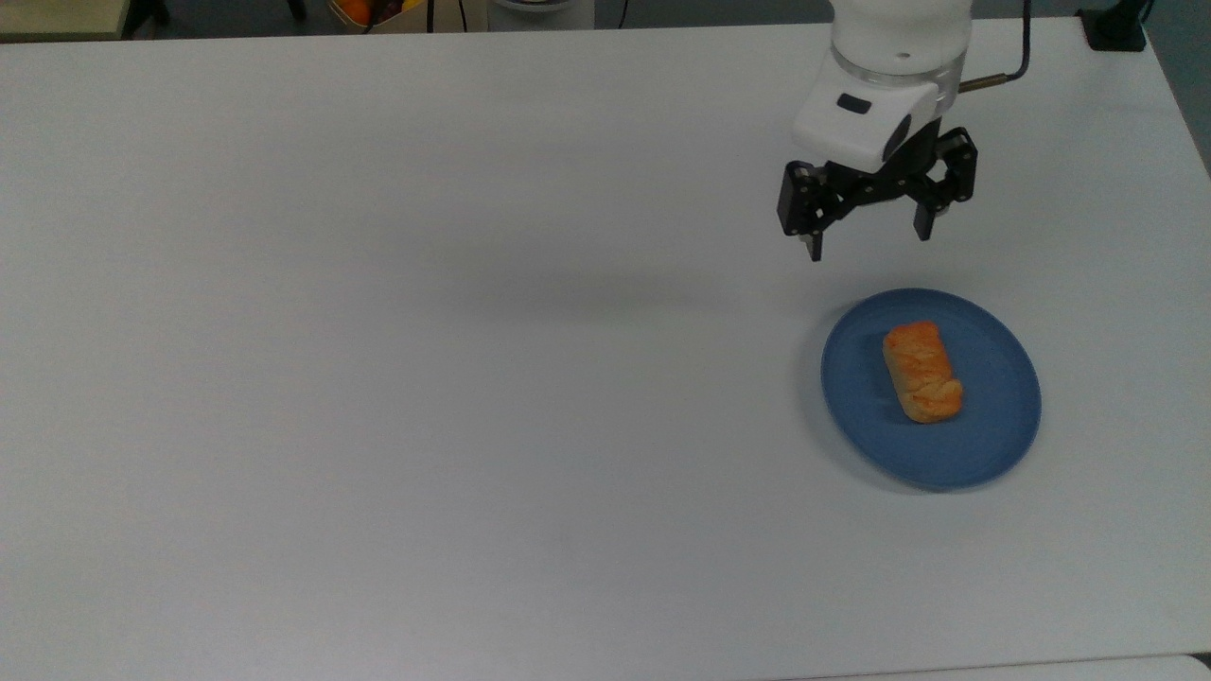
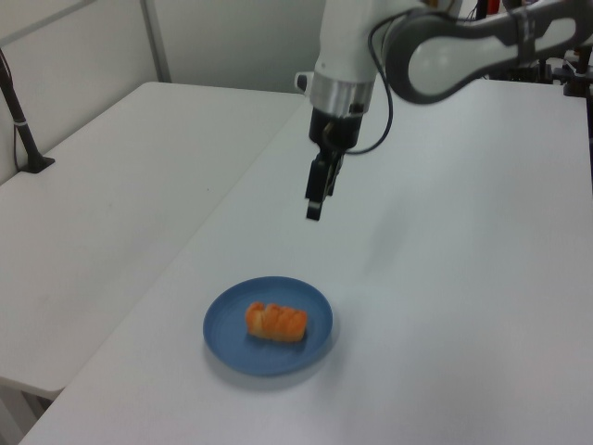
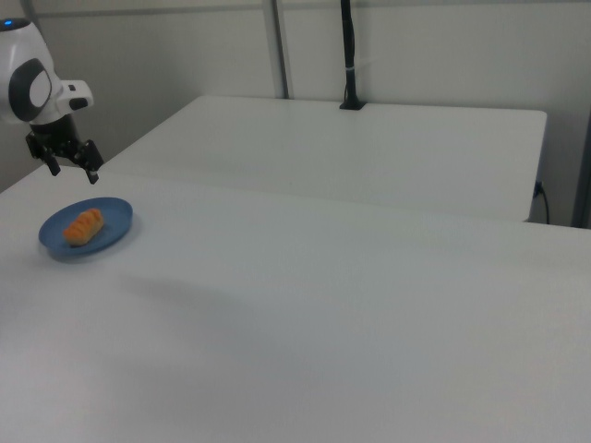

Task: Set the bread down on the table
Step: 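Move the gripper down toward the orange bread roll on the blue plate, then lower the open gripper around the bread roll and close it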

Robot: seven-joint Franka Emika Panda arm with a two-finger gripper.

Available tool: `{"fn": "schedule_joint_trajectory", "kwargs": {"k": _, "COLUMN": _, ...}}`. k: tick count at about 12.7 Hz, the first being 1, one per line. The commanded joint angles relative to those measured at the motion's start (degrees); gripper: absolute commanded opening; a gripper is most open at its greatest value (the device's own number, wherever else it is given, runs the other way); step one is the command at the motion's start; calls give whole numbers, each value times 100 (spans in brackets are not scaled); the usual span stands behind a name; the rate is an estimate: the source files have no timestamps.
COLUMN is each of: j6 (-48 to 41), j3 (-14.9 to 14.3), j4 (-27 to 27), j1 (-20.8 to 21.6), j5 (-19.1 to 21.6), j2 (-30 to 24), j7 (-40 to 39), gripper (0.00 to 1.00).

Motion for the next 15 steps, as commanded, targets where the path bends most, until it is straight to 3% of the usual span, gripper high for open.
{"fn": "schedule_joint_trajectory", "kwargs": {"k": 1, "j6": 755, "j3": -48, "j4": 93, "j1": 281, "j5": -140, "j2": 379, "j7": 255, "gripper": 100}}
{"fn": "schedule_joint_trajectory", "kwargs": {"k": 7, "j6": 2172, "j3": -48, "j4": -180, "j1": 589, "j5": -975, "j2": 916, "j7": 1169, "gripper": 100}}
{"fn": "schedule_joint_trajectory", "kwargs": {"k": 15, "j6": 3060, "j3": -57, "j4": -391, "j1": 721, "j5": -1318, "j2": 1355, "j7": 1205, "gripper": 100}}
